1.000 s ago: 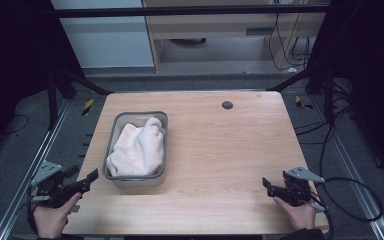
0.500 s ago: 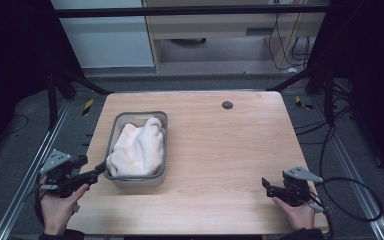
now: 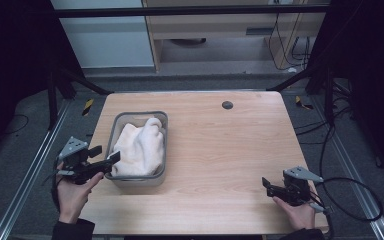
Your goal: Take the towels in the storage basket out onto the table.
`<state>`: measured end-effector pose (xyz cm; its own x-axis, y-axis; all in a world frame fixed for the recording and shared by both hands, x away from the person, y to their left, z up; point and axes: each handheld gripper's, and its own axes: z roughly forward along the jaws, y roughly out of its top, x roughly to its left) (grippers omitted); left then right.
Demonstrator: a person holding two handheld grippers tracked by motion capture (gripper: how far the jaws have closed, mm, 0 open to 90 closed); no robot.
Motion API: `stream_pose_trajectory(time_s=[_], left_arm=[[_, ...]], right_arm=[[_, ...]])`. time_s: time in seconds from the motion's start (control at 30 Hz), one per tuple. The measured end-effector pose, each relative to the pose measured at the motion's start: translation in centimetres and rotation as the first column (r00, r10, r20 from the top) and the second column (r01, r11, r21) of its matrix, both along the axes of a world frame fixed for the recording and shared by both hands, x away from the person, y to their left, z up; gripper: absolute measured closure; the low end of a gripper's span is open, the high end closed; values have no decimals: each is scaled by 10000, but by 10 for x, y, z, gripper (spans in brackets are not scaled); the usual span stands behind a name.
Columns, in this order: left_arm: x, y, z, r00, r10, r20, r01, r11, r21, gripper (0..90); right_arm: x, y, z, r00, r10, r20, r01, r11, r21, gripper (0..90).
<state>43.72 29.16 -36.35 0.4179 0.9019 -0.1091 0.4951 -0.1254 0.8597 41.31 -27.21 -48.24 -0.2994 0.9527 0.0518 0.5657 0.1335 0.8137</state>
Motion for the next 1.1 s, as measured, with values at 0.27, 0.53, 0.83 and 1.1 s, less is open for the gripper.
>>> stream_pose_trajectory(time_s=[0.27, 0.53, 0.83, 1.1], left_arm=[[18, -26, 3, 9992, -369, -161, 373, 9990, 233, 251], [30, -42, 5, 9979, -544, -339, 560, 9973, 475, 251], [43, -57, -2, 9960, -634, -624, 683, 9945, 796, 253], [52, -66, -11, 9936, -680, -905, 771, 9919, 1007, 247]], right_arm=[[0, 1, 0, 9999, 47, -96, -47, 10000, 24, 172], [1, 2, -2, 9999, 79, -122, -80, 9999, -76, 172], [1, 2, -2, 9998, 119, -139, -121, 9999, -106, 171], [2, 2, -3, 9997, 127, -191, -130, 9998, -162, 169]])
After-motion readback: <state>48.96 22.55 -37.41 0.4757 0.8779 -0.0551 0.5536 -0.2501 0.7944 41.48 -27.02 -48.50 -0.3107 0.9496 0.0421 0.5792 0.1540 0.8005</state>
